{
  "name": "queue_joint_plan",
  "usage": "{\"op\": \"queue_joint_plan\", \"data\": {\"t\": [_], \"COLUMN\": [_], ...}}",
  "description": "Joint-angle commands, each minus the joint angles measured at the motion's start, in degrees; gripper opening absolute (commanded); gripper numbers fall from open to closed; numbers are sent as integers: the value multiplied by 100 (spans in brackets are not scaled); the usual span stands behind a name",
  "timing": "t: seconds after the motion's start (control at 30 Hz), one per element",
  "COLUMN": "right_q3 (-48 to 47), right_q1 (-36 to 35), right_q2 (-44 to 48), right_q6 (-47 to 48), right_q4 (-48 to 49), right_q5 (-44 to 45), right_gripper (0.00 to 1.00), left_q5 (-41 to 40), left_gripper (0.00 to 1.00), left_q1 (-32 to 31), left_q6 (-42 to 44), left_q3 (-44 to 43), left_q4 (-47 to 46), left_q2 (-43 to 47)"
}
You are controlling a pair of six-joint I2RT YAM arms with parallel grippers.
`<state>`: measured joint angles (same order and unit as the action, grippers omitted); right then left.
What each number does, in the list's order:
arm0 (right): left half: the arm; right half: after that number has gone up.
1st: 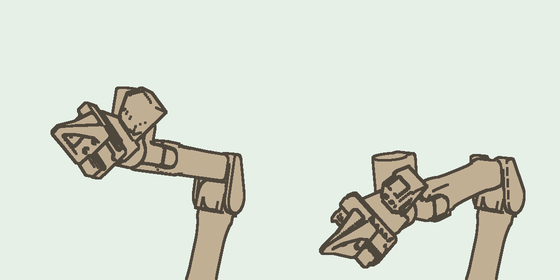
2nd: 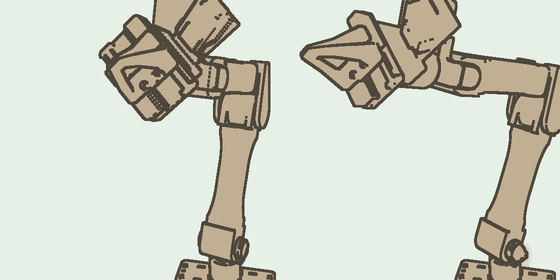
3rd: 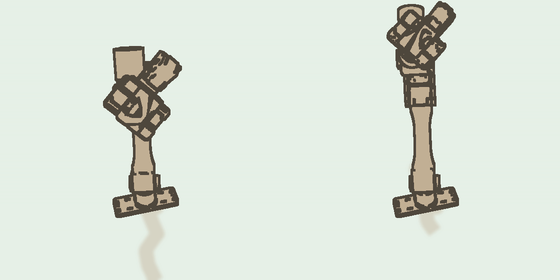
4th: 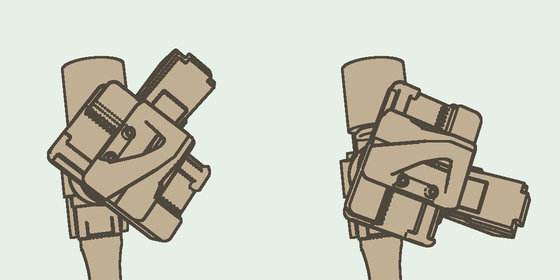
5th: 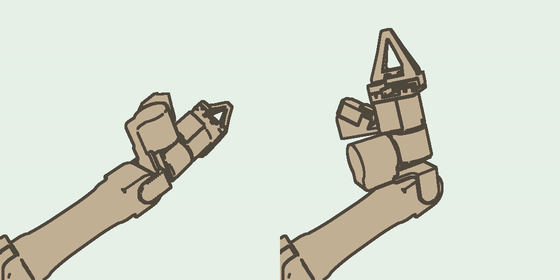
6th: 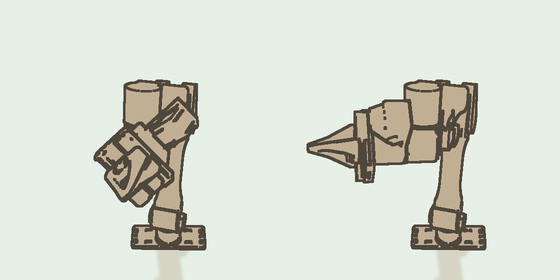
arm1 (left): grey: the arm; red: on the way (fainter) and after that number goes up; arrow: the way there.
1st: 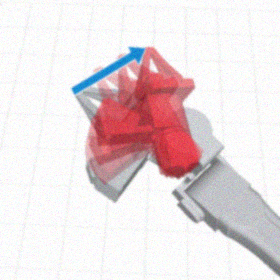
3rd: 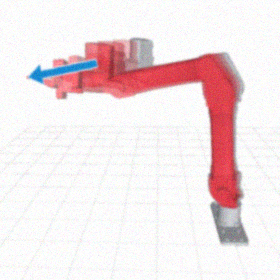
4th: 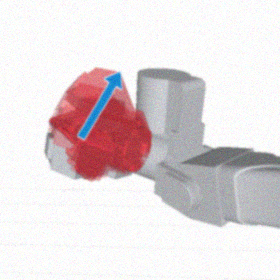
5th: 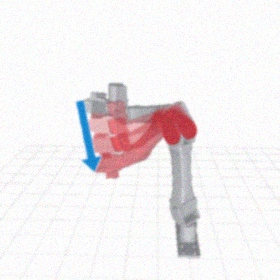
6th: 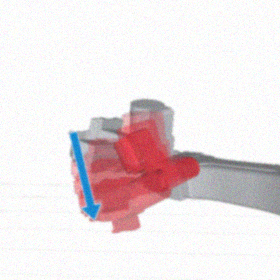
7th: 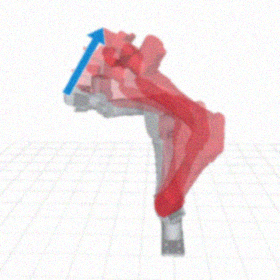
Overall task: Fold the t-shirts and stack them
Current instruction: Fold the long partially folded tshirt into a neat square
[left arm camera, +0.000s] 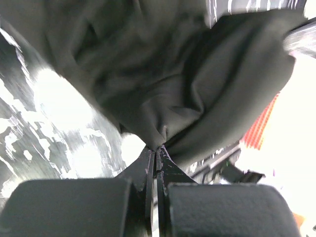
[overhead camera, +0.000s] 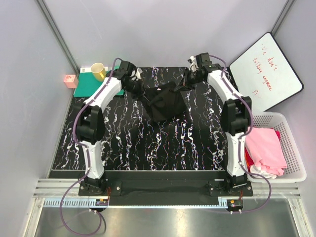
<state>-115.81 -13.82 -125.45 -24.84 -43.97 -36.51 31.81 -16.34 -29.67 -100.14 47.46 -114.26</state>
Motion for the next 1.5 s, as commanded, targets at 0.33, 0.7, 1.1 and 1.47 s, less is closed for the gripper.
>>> {"op": "queue_joint_plan", "data": {"t": [0.33, 0.7, 1.1, 1.47], "right_q3": [-4228, -4230, -1730, 1892], "right_q1": [55, -15, 55, 626], "right_q2": [-2878, -3775, -1171, 1600], "right_q6": [-398, -1638, -830, -618], "right_q4": [186, 2181, 2542, 2542], "right_q5": [-251, -664, -418, -295], "right_gripper": [0, 28, 100, 100], "left_q5": [-158, -307, -950, -1344], "left_gripper": [0, 0, 99, 99], "left_q1": [596, 992, 958, 246], "left_q6": [-574, -935, -295, 487], "left_q3": [-1562, -1693, -1156, -2148], "left_q4": [-729, -1178, -1222, -308], "left_q2": [-1336, -1749, -510, -1440]}}
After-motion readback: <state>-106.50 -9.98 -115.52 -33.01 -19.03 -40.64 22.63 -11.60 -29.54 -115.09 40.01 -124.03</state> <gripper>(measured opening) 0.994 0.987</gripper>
